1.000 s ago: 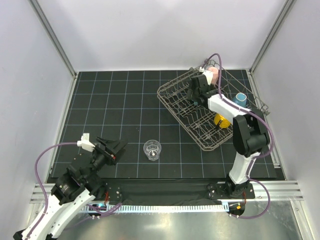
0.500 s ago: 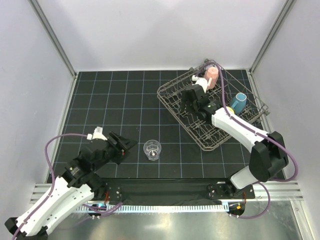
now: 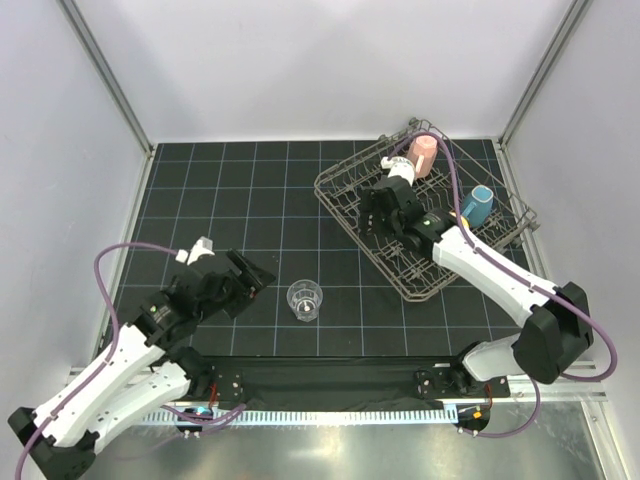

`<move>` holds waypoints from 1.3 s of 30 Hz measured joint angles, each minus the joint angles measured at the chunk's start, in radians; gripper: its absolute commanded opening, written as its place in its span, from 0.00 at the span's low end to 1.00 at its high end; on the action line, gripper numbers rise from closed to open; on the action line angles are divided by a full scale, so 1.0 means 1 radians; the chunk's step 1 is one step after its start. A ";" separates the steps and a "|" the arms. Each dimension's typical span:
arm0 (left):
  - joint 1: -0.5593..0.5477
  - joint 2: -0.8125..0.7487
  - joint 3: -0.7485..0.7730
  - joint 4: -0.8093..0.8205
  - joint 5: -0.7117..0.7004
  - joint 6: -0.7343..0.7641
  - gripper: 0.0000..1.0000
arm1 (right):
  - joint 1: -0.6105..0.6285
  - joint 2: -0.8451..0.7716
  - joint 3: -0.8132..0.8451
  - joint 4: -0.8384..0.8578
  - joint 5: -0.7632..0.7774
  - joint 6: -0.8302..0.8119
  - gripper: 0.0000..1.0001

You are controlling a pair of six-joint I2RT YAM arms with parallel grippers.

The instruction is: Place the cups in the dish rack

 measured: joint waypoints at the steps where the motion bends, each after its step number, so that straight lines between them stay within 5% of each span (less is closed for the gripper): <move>1: 0.000 0.024 0.021 -0.004 -0.004 0.018 0.77 | 0.000 -0.016 -0.010 0.001 -0.003 0.000 0.77; 12: 0.000 0.266 0.181 -0.064 -0.038 0.168 0.76 | 0.001 -0.062 -0.040 -0.014 -0.020 -0.014 0.77; 39: -0.127 0.541 0.206 -0.034 -0.062 0.167 0.68 | 0.004 -0.235 -0.118 -0.020 -0.116 -0.035 0.77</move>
